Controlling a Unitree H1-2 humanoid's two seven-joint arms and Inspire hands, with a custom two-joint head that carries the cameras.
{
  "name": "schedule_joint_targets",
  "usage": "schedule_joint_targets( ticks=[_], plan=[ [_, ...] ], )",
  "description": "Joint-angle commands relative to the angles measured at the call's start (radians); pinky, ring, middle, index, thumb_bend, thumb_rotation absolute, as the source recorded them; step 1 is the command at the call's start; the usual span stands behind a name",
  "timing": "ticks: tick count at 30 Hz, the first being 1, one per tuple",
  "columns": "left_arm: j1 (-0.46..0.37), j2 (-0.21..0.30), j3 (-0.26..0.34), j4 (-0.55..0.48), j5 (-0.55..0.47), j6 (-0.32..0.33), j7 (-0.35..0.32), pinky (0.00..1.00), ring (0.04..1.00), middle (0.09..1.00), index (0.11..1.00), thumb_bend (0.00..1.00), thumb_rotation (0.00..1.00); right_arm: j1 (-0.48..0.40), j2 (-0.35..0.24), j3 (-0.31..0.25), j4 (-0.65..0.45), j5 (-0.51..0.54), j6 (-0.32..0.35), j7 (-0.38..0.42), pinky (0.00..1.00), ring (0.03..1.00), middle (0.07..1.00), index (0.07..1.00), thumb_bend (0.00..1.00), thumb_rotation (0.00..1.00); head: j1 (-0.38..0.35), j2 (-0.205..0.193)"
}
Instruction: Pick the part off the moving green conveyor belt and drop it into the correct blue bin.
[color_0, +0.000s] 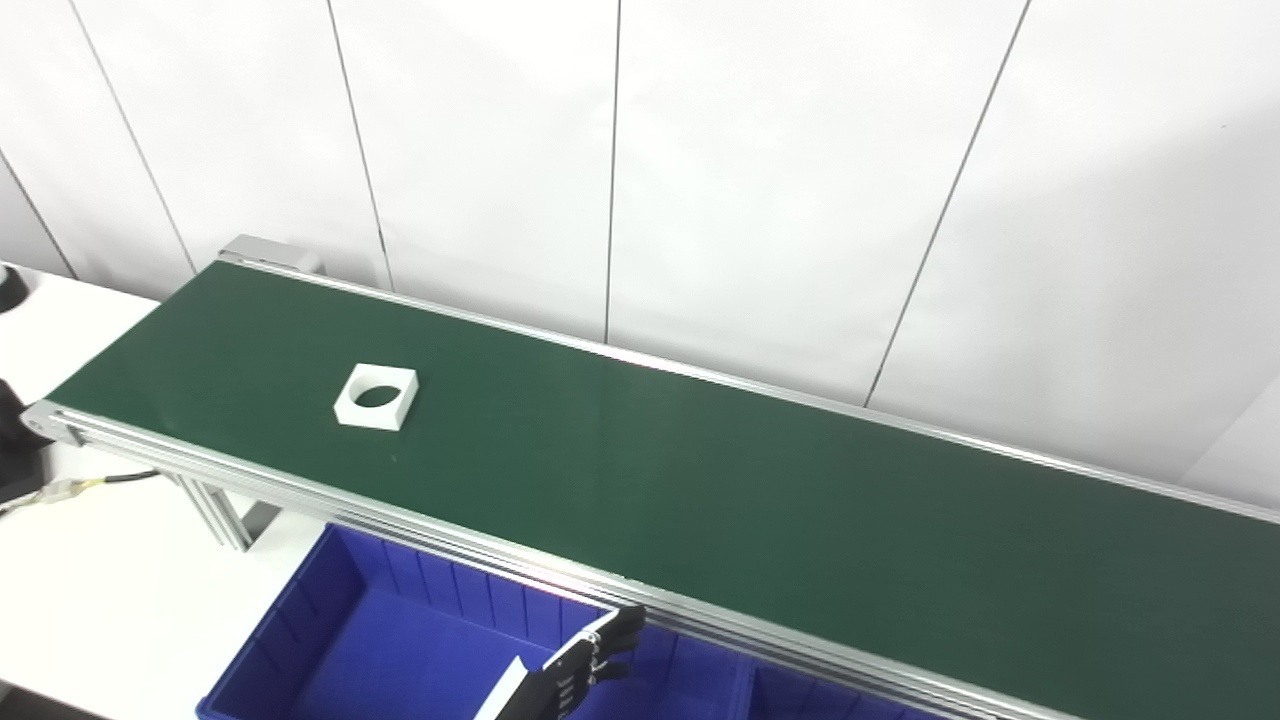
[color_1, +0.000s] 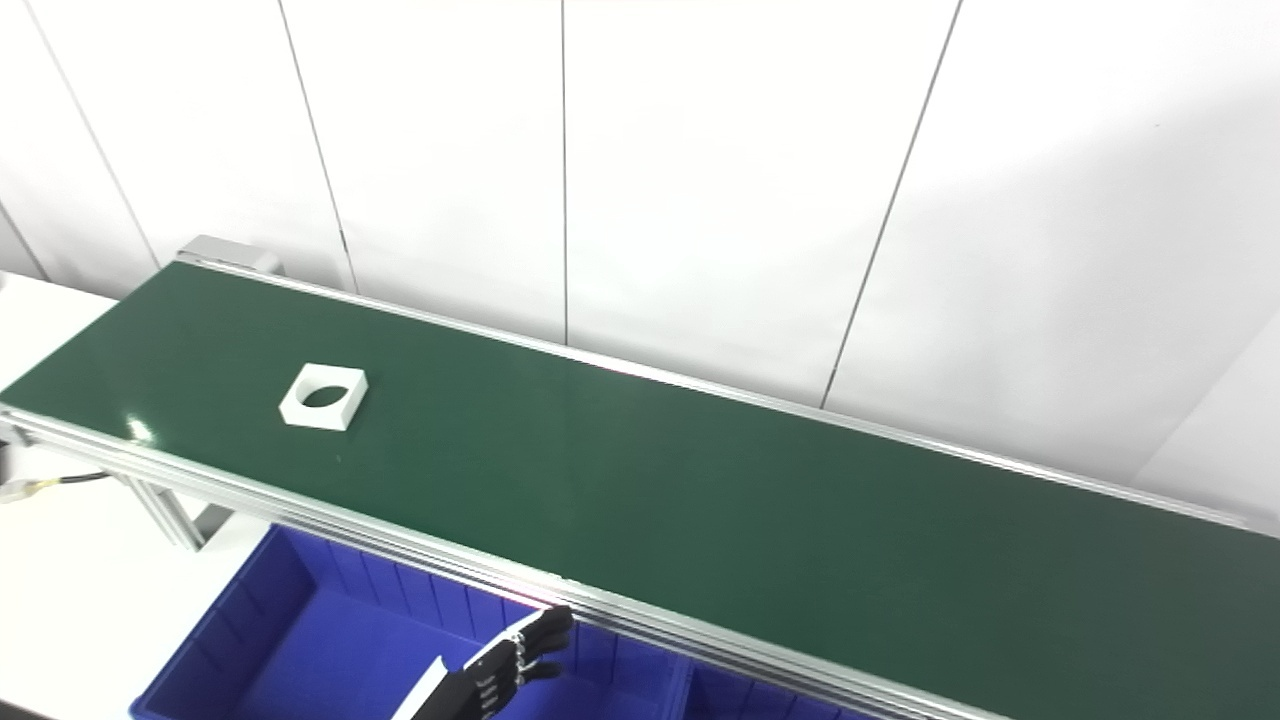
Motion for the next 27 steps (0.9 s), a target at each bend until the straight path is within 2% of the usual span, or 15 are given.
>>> schedule_joint_targets(
  ticks=[1, 8, 12, 17, 18, 23, 26, 27],
  plan=[
    [-0.026, 0.012, -0.013, -0.009, 0.013, -0.032, 0.043, 0.83, 0.893, 0.912, 0.886, 0.97, 0.75, -0.011, 0.002, -0.007, -0.007, 0.001, -0.051, 0.009, 1.0, 1.0, 1.0, 1.0, 0.61, 0.75, -0.001, 0.001],
    [-0.051, 0.037, -0.052, 0.017, 0.004, -0.032, 0.094, 0.82, 0.884, 0.903, 0.877, 0.96, 0.72, -0.027, 0.01, -0.012, 0.02, 0.011, -0.051, 0.025, 1.0, 1.0, 1.0, 1.0, 0.54, 0.74, -0.018, -0.018],
    [-0.057, 0.049, -0.064, 0.018, -0.003, -0.032, 0.106, 0.82, 0.883, 0.902, 0.878, 0.96, 0.71, -0.039, 0.018, -0.015, 0.037, 0.012, -0.051, 0.03, 1.0, 1.0, 1.0, 1.0, 0.54, 0.74, -0.034, -0.025],
    [-0.078, 0.083, -0.07, -0.054, -0.008, -0.032, 0.093, 0.81, 0.891, 0.916, 0.889, 0.95, 0.71, -0.05, 0.024, -0.014, 0.052, 0.006, -0.051, 0.02, 1.0, 1.0, 1.0, 1.0, 0.55, 0.76, -0.062, -0.021],
    [-0.085, 0.09, -0.07, -0.068, -0.009, -0.032, 0.092, 0.84, 0.9, 0.92, 0.897, 0.97, 0.69, -0.052, 0.025, -0.015, 0.053, 0.006, -0.051, 0.02, 1.0, 1.0, 1.0, 1.0, 0.57, 0.76, -0.062, -0.021],
    [-0.148, 0.096, -0.029, -0.165, -0.038, -0.032, 0.083, 0.86, 0.909, 0.926, 0.913, 0.99, 0.59, -0.063, 0.022, -0.006, 0.065, -0.01, -0.051, 0.006, 1.0, 1.0, 1.0, 1.0, 0.59, 0.78, -0.078, -0.005],
    [-0.189, 0.118, 0.008, -0.236, -0.009, -0.032, 0.085, 0.86, 0.913, 0.935, 0.928, 0.96, 0.62, -0.064, 0.025, -0.007, 0.059, -0.003, -0.051, 0.006, 1.0, 1.0, 1.0, 1.0, 0.61, 0.76, -0.105, 0.028],
    [-0.2, 0.117, 0.024, -0.258, 0.005, -0.03, 0.088, 0.85, 0.912, 0.936, 0.929, 0.95, 0.65, -0.063, 0.029, -0.011, 0.056, 0.005, -0.051, 0.011, 1.0, 1.0, 1.0, 1.0, 0.61, 0.73, -0.105, 0.028]
  ],
)
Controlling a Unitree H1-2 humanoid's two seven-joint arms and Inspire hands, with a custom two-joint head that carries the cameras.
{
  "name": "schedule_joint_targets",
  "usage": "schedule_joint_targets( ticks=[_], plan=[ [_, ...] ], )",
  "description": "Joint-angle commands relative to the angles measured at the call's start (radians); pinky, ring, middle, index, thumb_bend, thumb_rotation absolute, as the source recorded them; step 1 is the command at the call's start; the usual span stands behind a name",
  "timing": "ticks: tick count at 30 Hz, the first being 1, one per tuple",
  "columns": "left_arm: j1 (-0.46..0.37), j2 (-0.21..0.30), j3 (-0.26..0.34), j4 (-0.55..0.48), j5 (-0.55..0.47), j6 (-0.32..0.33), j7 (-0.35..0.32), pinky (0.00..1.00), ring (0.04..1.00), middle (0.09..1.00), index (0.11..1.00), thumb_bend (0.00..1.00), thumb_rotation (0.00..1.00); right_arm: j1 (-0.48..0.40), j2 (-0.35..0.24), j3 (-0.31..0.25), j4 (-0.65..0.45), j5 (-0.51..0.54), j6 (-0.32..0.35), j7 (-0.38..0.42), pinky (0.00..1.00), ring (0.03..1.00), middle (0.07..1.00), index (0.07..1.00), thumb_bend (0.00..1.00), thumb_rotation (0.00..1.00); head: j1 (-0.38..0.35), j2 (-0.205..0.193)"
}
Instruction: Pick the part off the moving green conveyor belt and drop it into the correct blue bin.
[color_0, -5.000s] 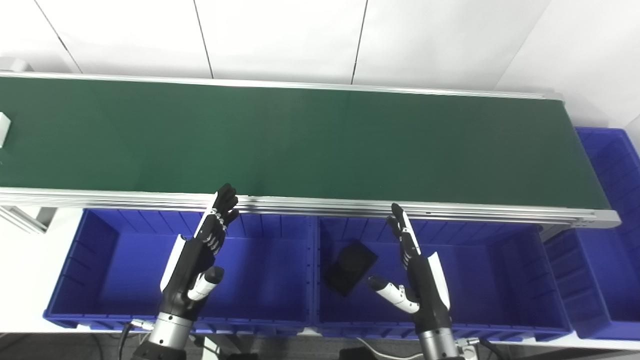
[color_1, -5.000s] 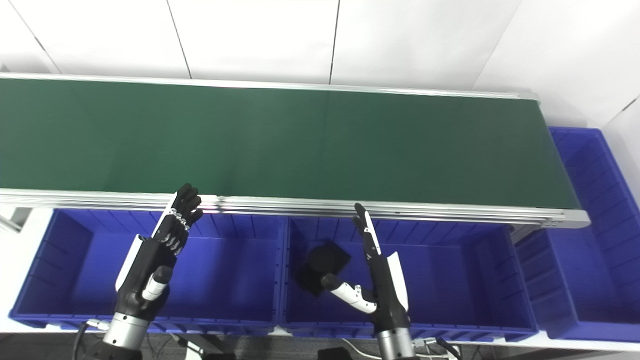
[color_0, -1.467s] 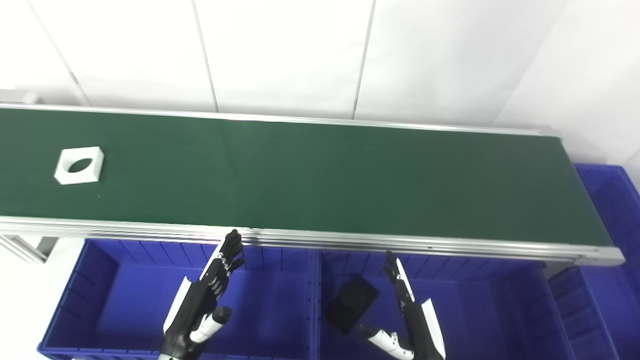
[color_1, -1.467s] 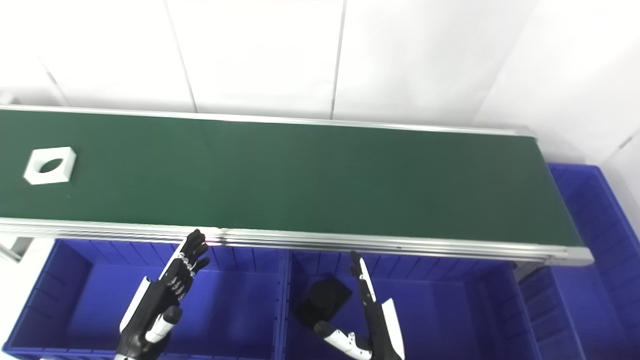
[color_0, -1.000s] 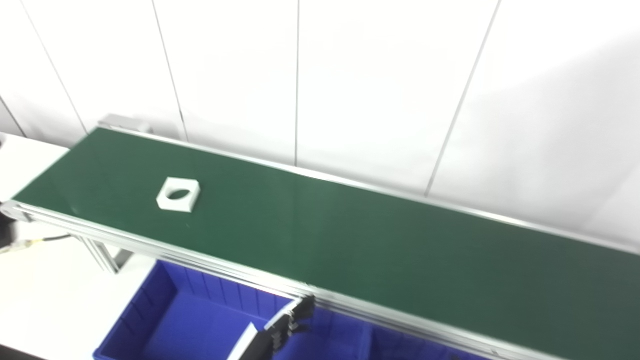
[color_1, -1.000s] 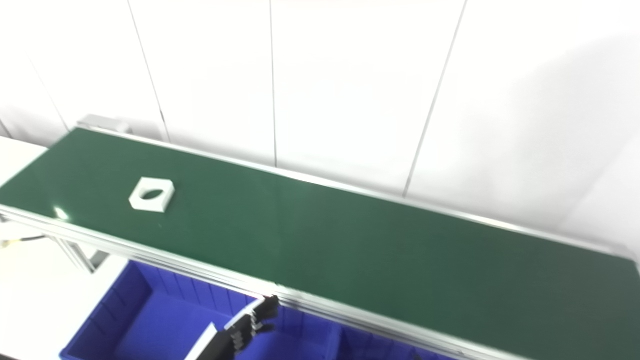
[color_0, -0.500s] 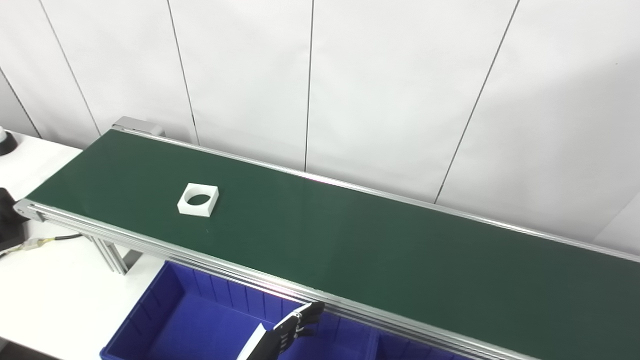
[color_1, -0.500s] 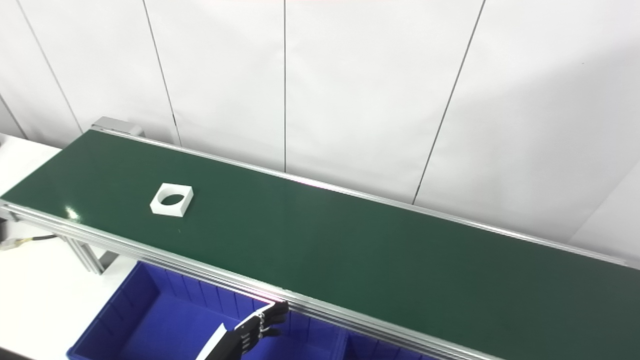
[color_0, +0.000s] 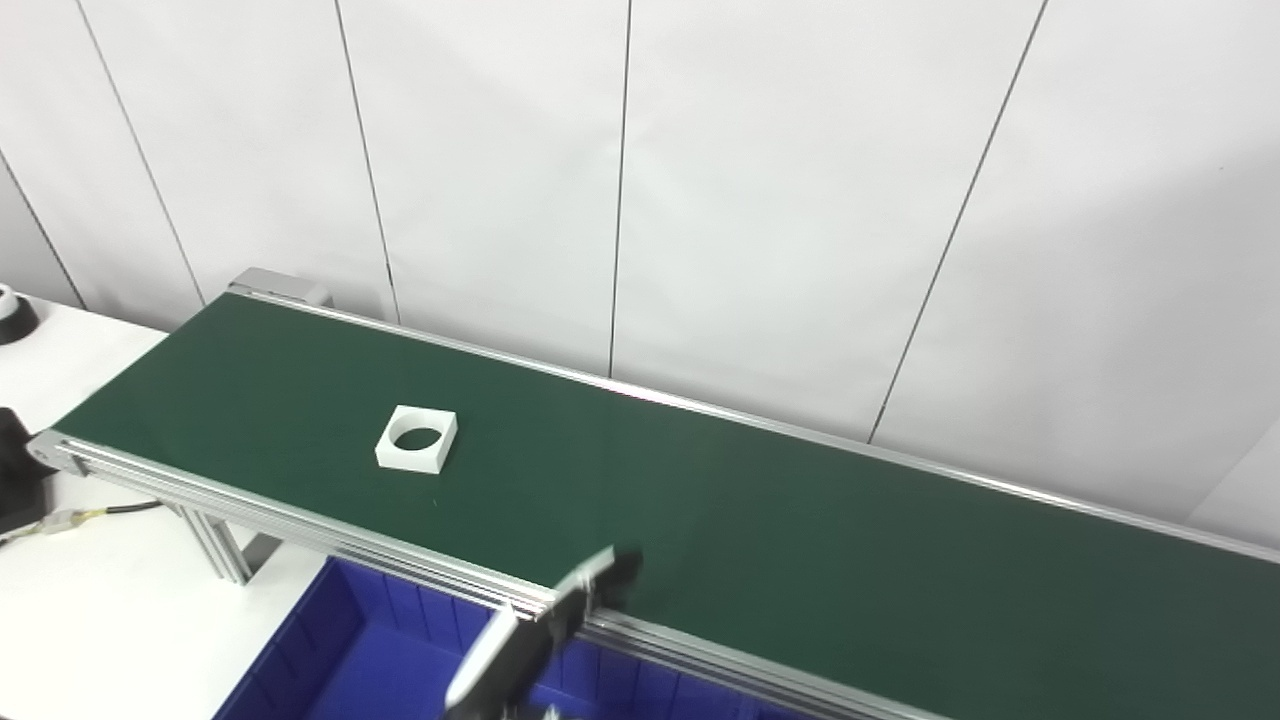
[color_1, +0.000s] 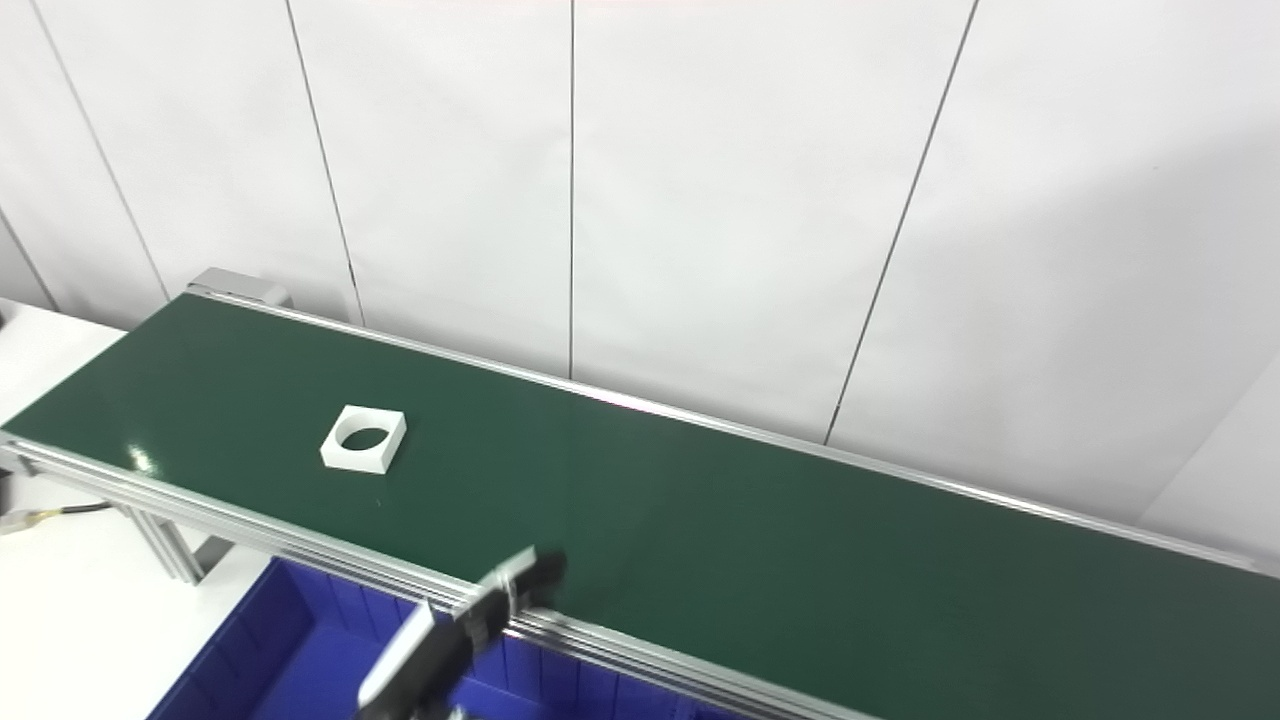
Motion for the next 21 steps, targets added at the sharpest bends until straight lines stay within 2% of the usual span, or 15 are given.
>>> schedule_joint_targets(
  ticks=[1, 2, 3, 5, 6, 7, 8, 14, 19, 21],
  plan=[
    [-0.036, 0.016, 0.035, -0.063, 0.018, -0.02, 0.003, 0.85, 0.916, 0.939, 0.931, 0.95, 0.66, -0.004, 0.01, -0.01, -0.032, 0.013, -0.051, 0.0, 1.0, 1.0, 1.0, 1.0, 0.62, 0.72, -0.016, 0.023],
    [-0.047, 0.016, 0.046, -0.09, 0.015, -0.001, -0.003, 0.86, 0.923, 0.944, 0.934, 0.95, 0.68, -0.003, 0.01, -0.01, -0.035, 0.01, -0.051, -0.003, 1.0, 1.0, 1.0, 1.0, 0.63, 0.72, -0.016, 0.023],
    [-0.058, 0.018, 0.055, -0.114, 0.007, 0.021, -0.012, 0.87, 0.934, 0.956, 0.945, 0.94, 0.7, -0.003, 0.01, -0.008, -0.04, 0.004, -0.051, -0.007, 1.0, 1.0, 1.0, 1.0, 0.64, 0.72, -0.02, 0.05],
    [-0.082, 0.022, 0.074, -0.158, 0.015, 0.07, -0.02, 0.89, 0.944, 0.966, 0.964, 0.92, 0.74, -0.003, 0.005, -0.003, -0.048, -0.006, -0.051, -0.018, 1.0, 1.0, 1.0, 1.0, 0.67, 0.73, -0.026, 0.072],
    [-0.09, 0.023, 0.083, -0.17, 0.019, 0.087, -0.023, 0.9, 0.943, 0.967, 0.968, 0.91, 0.75, -0.003, 0.004, -0.003, -0.051, -0.006, -0.051, -0.019, 1.0, 1.0, 1.0, 1.0, 0.68, 0.73, -0.026, 0.072],
    [-0.101, 0.029, 0.093, -0.179, 0.018, 0.106, -0.028, 0.92, 0.947, 0.968, 0.972, 0.91, 0.75, -0.002, 0.002, -0.004, -0.055, -0.009, -0.051, -0.021, 1.0, 1.0, 1.0, 1.0, 0.69, 0.73, -0.027, 0.098],
    [-0.108, 0.032, 0.1, -0.183, 0.015, 0.118, -0.033, 0.93, 0.95, 0.97, 0.974, 0.91, 0.75, -0.002, 0.001, -0.005, -0.058, -0.011, -0.051, -0.022, 1.0, 1.0, 1.0, 1.0, 0.7, 0.73, -0.027, 0.098],
    [-0.204, 0.083, 0.164, -0.158, -0.008, 0.175, -0.065, 0.92, 0.955, 0.974, 0.975, 0.84, 0.74, 0.001, -0.01, -0.007, -0.098, -0.024, -0.051, -0.019, 1.0, 1.0, 1.0, 1.0, 0.74, 0.75, -0.038, 0.206],
    [-0.25, 0.114, 0.192, -0.14, 0.001, 0.206, -0.081, 0.9, 0.953, 0.982, 0.982, 0.83, 0.75, 0.006, -0.011, -0.025, -0.121, -0.009, -0.051, -0.001, 1.0, 0.99, 1.0, 1.0, 0.75, 0.74, -0.038, 0.238],
    [-0.272, 0.132, 0.201, -0.137, 0.021, 0.248, -0.089, 0.92, 0.961, 0.987, 0.982, 0.86, 0.74, 0.002, -0.01, -0.034, -0.122, -0.011, -0.051, -0.005, 1.0, 0.979, 0.994, 1.0, 0.77, 0.73, -0.031, 0.25]
  ],
)
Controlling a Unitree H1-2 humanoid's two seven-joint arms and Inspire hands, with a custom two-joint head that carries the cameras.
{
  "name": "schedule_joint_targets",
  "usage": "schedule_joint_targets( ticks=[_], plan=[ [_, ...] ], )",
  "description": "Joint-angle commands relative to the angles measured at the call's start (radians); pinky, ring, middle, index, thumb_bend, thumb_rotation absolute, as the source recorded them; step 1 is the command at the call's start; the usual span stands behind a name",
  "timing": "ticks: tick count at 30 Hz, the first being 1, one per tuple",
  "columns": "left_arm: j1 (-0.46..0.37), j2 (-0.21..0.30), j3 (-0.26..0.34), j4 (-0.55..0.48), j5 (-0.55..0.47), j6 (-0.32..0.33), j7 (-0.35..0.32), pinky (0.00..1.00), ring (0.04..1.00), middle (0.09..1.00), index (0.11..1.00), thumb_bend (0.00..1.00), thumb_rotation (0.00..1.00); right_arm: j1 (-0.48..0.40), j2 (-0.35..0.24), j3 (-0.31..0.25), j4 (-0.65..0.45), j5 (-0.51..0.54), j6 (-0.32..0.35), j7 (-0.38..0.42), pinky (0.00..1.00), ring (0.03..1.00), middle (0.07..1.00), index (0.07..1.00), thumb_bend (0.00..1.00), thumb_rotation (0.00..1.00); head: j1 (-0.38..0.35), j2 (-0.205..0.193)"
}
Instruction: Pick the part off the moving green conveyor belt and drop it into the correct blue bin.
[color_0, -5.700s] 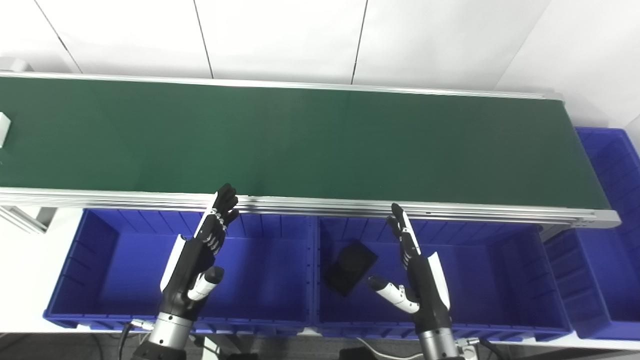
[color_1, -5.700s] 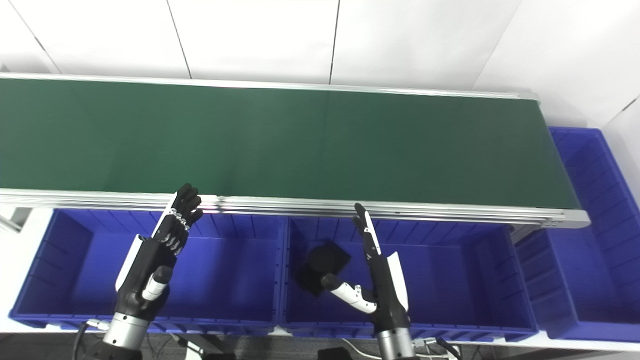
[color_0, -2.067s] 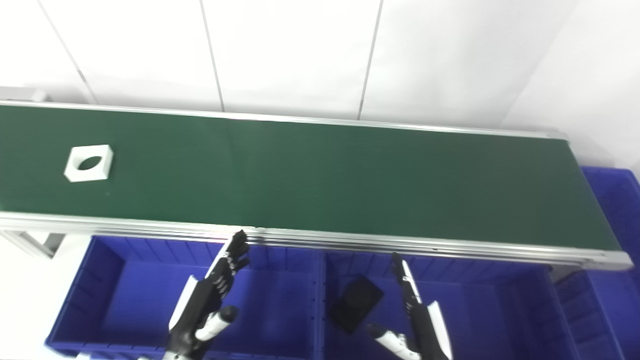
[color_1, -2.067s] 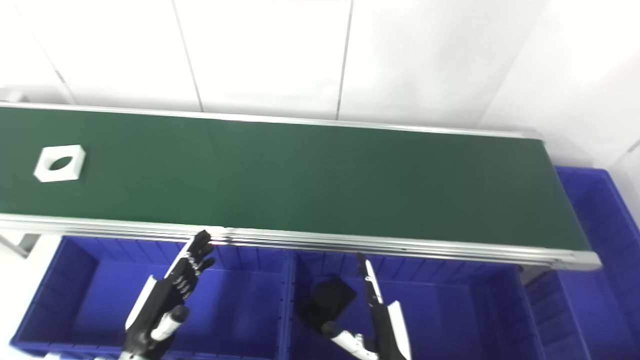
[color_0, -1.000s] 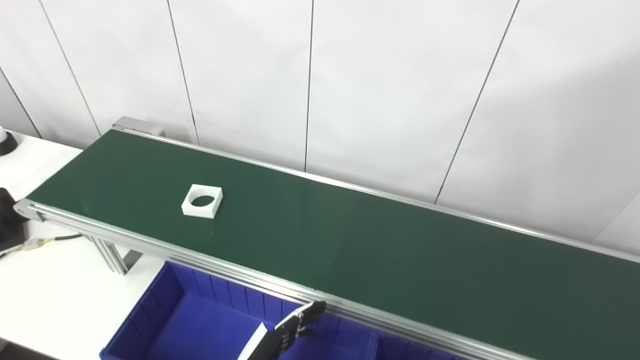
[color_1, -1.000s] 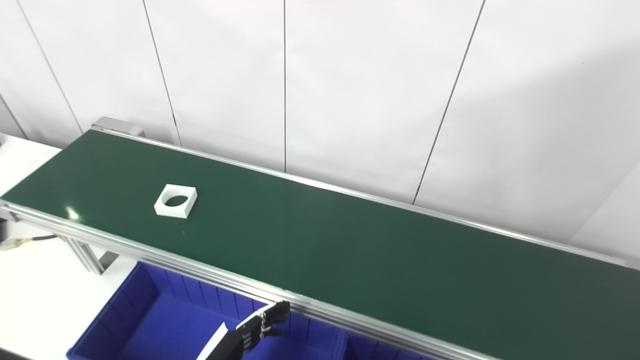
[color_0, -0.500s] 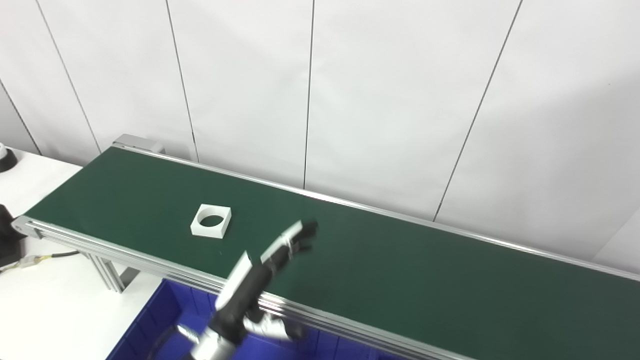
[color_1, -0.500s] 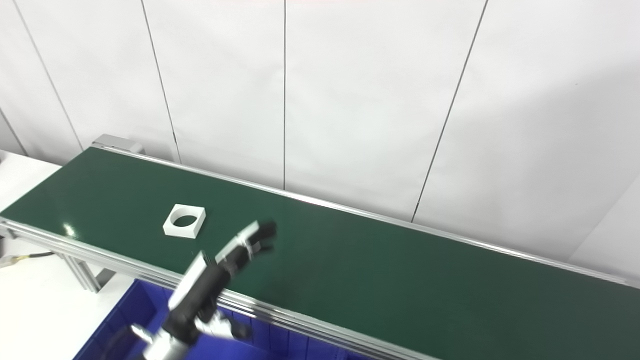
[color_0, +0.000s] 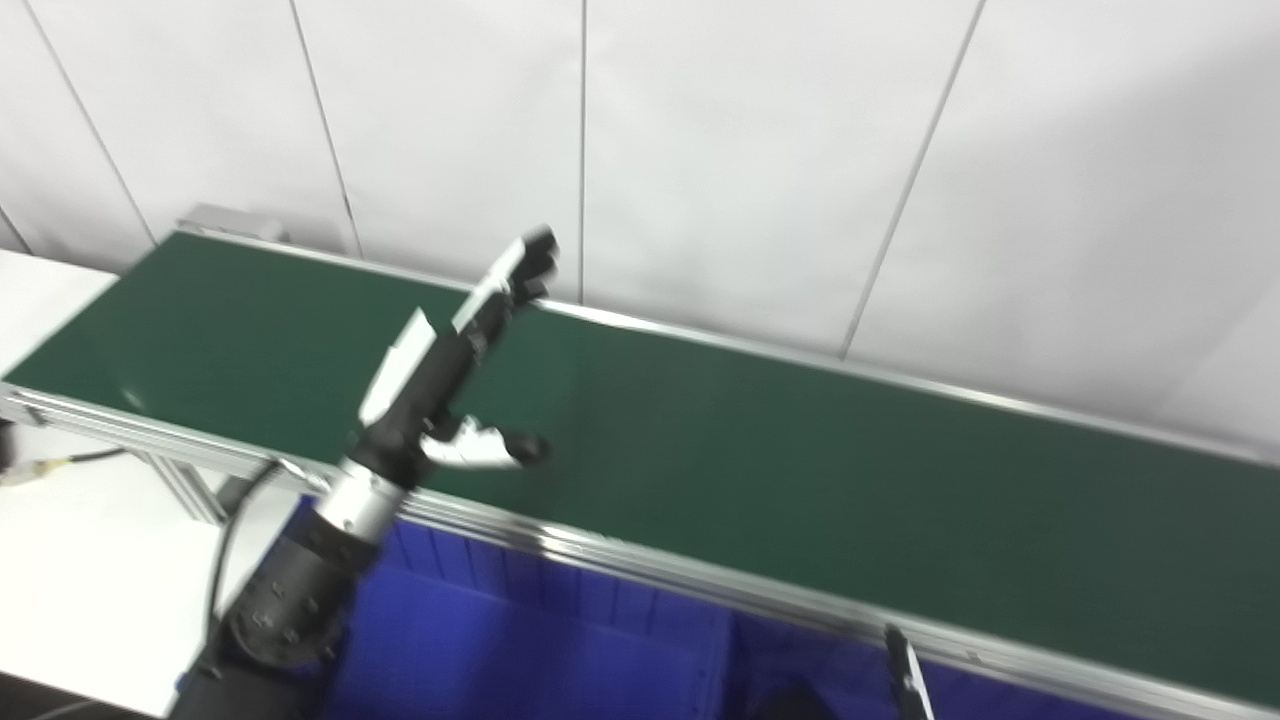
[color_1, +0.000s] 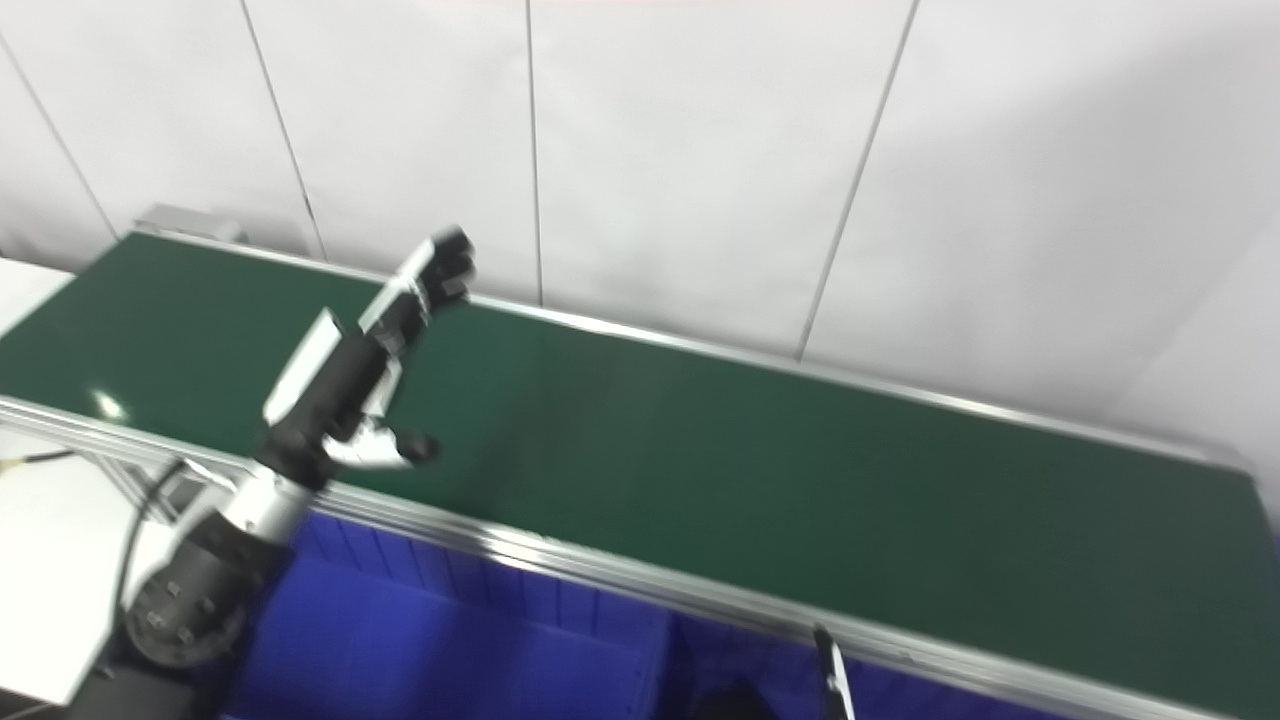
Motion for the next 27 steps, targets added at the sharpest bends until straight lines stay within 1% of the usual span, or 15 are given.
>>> schedule_joint_targets(
  ticks=[1, 2, 3, 4, 5, 6, 7, 8, 9, 12, 14, 15, 20, 25, 27],
  plan=[
    [-0.057, 0.041, 0.018, -0.003, 0.022, 0.032, -0.011, 0.93, 0.964, 0.99, 0.984, 0.87, 0.74, -0.009, -0.002, -0.016, -0.03, -0.009, -0.051, -0.006, 1.0, 0.977, 0.992, 1.0, 0.77, 0.73, 0.009, 0.018],
    [-0.066, 0.05, 0.021, 0.0, 0.029, 0.045, -0.016, 0.92, 0.967, 0.995, 0.989, 0.87, 0.73, -0.01, -0.002, -0.019, -0.031, -0.013, -0.051, -0.01, 1.0, 0.97, 0.986, 1.0, 0.78, 0.73, 0.009, 0.018],
    [-0.078, 0.06, 0.027, 0.013, 0.029, 0.053, -0.022, 0.92, 0.969, 0.999, 0.993, 0.87, 0.72, -0.011, -0.003, -0.023, -0.037, -0.014, -0.051, -0.008, 0.99, 0.964, 0.981, 1.0, 0.79, 0.73, 0.017, 0.033],
    [-0.087, 0.067, 0.03, 0.022, 0.027, 0.059, -0.025, 0.92, 0.975, 1.0, 0.994, 0.88, 0.68, -0.011, -0.004, -0.027, -0.04, -0.014, -0.051, -0.006, 0.99, 0.959, 0.979, 1.0, 0.79, 0.73, 0.017, 0.033],
    [-0.101, 0.079, 0.034, 0.043, 0.033, 0.061, -0.029, 0.93, 0.977, 1.0, 0.995, 0.89, 0.66, -0.012, -0.004, -0.031, -0.045, -0.008, -0.051, 0.001, 0.98, 0.957, 0.976, 1.0, 0.79, 0.72, 0.022, 0.05],
    [-0.111, 0.087, 0.036, 0.057, 0.037, 0.063, -0.031, 0.93, 0.977, 1.0, 0.995, 0.89, 0.66, -0.013, -0.003, -0.035, -0.049, -0.004, -0.051, 0.006, 0.98, 0.956, 0.976, 1.0, 0.79, 0.72, 0.022, 0.052],
    [-0.126, 0.101, 0.038, 0.078, 0.046, 0.07, -0.035, 0.93, 0.978, 1.0, 0.995, 0.9, 0.66, -0.016, -0.005, -0.037, -0.051, -0.01, -0.051, 0.003, 0.98, 0.956, 0.975, 1.0, 0.79, 0.71, 0.024, 0.063],
    [-0.135, 0.11, 0.039, 0.093, 0.053, 0.075, -0.039, 0.93, 0.983, 1.0, 0.995, 0.91, 0.64, -0.017, -0.006, -0.039, -0.052, -0.015, -0.051, 0.002, 0.97, 0.951, 0.973, 1.0, 0.81, 0.73, 0.024, 0.063],
    [-0.148, 0.119, 0.04, 0.114, 0.048, 0.082, -0.047, 0.94, 0.985, 1.0, 0.995, 0.91, 0.64, -0.018, -0.007, -0.042, -0.055, -0.021, -0.051, 0.001, 0.97, 0.949, 0.972, 1.0, 0.81, 0.74, 0.026, 0.071],
    [-0.182, 0.145, 0.035, 0.176, 0.048, 0.08, -0.067, 0.95, 1.0, 1.0, 0.995, 0.92, 0.54, -0.018, -0.011, -0.047, -0.064, -0.041, -0.051, -0.006, 0.95, 0.942, 0.967, 1.0, 0.82, 0.77, 0.03, 0.079],
    [-0.2, 0.158, 0.03, 0.202, 0.059, 0.08, -0.076, 0.95, 1.0, 1.0, 0.995, 0.92, 0.53, -0.018, -0.013, -0.05, -0.069, -0.043, -0.051, -0.004, 0.95, 0.94, 0.966, 1.0, 0.83, 0.78, 0.034, 0.09],
    [-0.207, 0.164, 0.028, 0.212, 0.063, 0.082, -0.079, 0.96, 1.0, 1.0, 0.996, 0.92, 0.5, -0.017, -0.013, -0.051, -0.072, -0.038, -0.051, 0.0, 0.96, 0.945, 0.966, 1.0, 0.82, 0.77, 0.035, 0.091],
    [-0.255, 0.185, 0.013, 0.267, 0.108, 0.114, -0.093, 0.96, 1.0, 1.0, 0.996, 0.93, 0.46, -0.016, -0.012, -0.061, -0.087, -0.026, -0.051, 0.015, 0.96, 0.946, 0.965, 1.0, 0.81, 0.75, 0.041, 0.107],
    [-0.289, 0.199, -0.006, 0.307, 0.15, 0.116, -0.095, 0.96, 1.0, 1.0, 0.989, 0.91, 0.44, -0.015, -0.009, -0.074, -0.096, -0.026, -0.051, 0.029, 0.96, 0.942, 0.959, 1.0, 0.82, 0.75, 0.047, 0.115],
    [-0.3, 0.204, -0.014, 0.324, 0.169, 0.117, -0.096, 0.95, 1.0, 1.0, 0.987, 0.91, 0.44, -0.015, -0.008, -0.079, -0.098, -0.025, -0.051, 0.036, 0.96, 0.942, 0.957, 1.0, 0.82, 0.75, 0.048, 0.112]
  ],
)
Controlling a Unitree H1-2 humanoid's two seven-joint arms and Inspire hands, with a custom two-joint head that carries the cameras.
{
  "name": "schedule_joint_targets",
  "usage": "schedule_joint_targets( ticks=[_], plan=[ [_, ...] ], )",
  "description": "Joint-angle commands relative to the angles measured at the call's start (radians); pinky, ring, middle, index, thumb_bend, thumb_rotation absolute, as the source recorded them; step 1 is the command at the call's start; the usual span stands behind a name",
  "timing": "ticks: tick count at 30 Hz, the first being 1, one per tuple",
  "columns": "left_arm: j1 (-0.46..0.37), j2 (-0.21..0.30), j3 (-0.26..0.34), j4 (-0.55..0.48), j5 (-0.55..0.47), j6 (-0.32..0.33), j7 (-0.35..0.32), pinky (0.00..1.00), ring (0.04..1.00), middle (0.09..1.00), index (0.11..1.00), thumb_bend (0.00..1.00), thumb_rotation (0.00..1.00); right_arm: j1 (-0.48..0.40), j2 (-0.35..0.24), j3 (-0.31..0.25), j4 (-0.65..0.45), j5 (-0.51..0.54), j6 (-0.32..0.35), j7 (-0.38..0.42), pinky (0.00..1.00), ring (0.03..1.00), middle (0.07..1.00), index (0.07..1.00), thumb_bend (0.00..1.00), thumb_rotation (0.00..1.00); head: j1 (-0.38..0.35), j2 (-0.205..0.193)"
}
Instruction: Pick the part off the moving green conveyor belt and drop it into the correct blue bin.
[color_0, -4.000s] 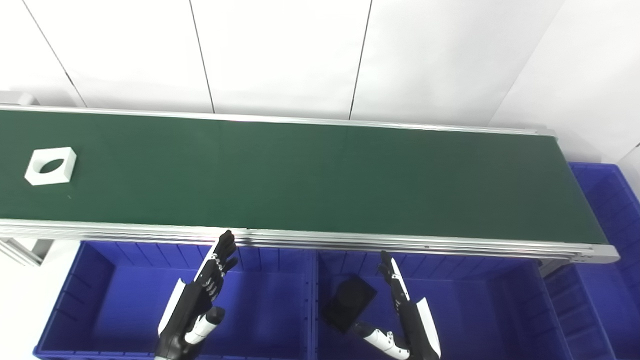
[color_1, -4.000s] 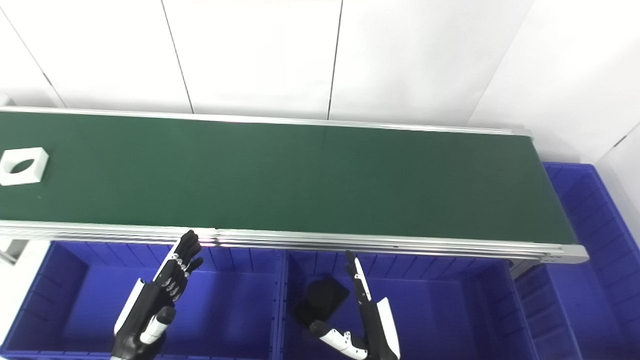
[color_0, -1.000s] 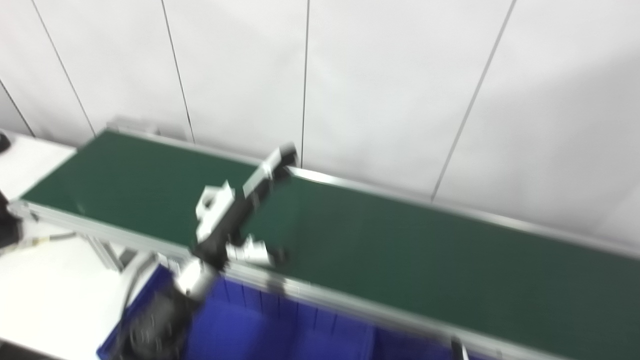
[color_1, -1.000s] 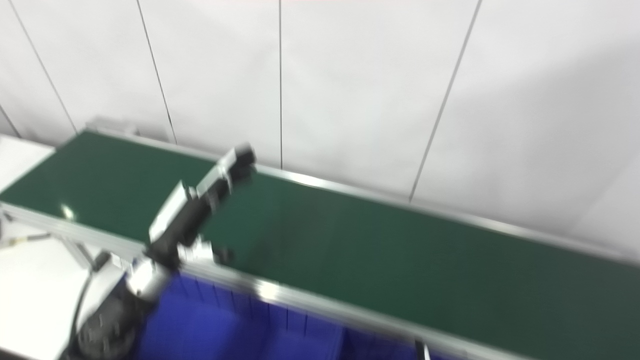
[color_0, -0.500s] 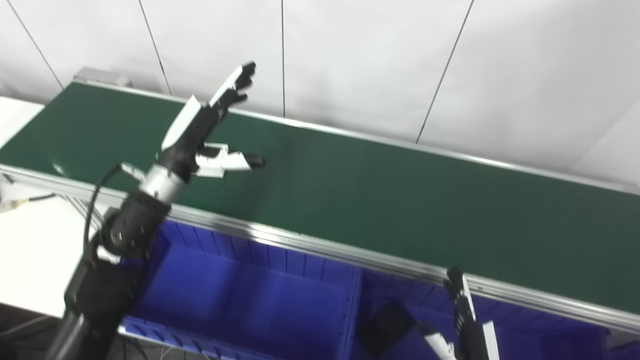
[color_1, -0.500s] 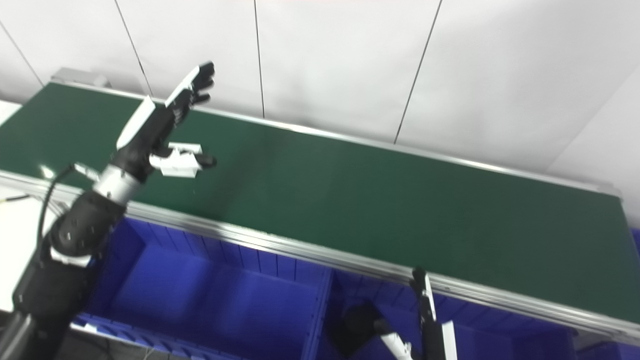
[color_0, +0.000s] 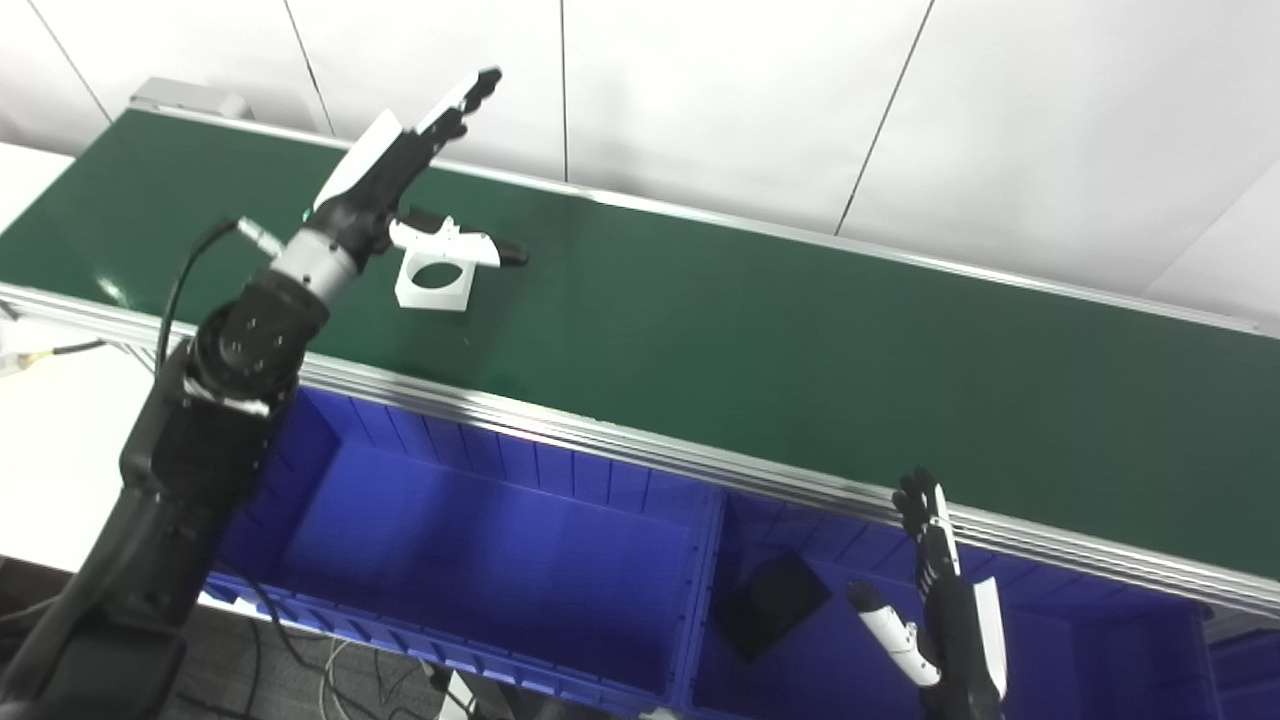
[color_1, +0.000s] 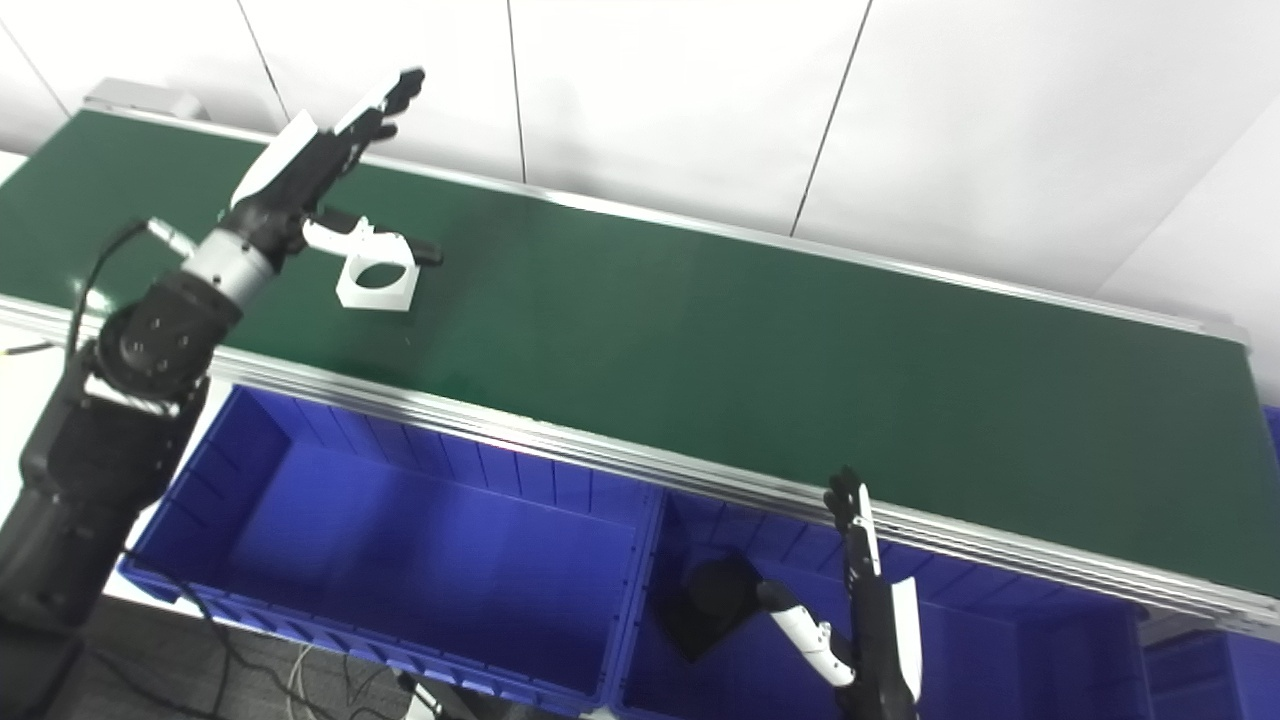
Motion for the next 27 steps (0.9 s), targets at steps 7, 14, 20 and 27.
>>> schedule_joint_targets(
  ticks=[7, 14, 20, 27],
  plan=[
    [-0.053, 0.061, -0.035, 0.024, 0.083, -0.029, -0.004, 0.93, 0.996, 1.0, 0.987, 0.91, 0.45, -0.001, 0.003, -0.017, -0.028, 0.0, -0.051, 0.027, 0.96, 0.939, 0.953, 1.0, 0.81, 0.75, 0.002, -0.013],
    [-0.092, 0.082, -0.087, 0.107, 0.139, -0.06, -0.021, 0.91, 0.982, 0.999, 0.988, 0.92, 0.4, -0.004, 0.012, -0.024, -0.024, 0.018, -0.051, 0.039, 0.95, 0.936, 0.95, 1.0, 0.8, 0.72, 0.014, -0.024],
    [-0.116, 0.1, -0.152, 0.143, 0.226, -0.041, -0.043, 0.89, 0.963, 0.989, 0.969, 0.95, 0.35, -0.008, 0.013, -0.026, -0.014, 0.015, -0.051, 0.042, 0.96, 0.936, 0.952, 1.0, 0.79, 0.73, 0.023, -0.038],
    [-0.12, 0.088, -0.19, 0.167, 0.276, 0.0, -0.066, 0.89, 0.961, 0.976, 0.942, 0.94, 0.38, -0.004, 0.018, -0.029, -0.004, 0.022, -0.051, 0.04, 0.96, 0.934, 0.947, 1.0, 0.79, 0.72, 0.042, -0.063]
  ],
)
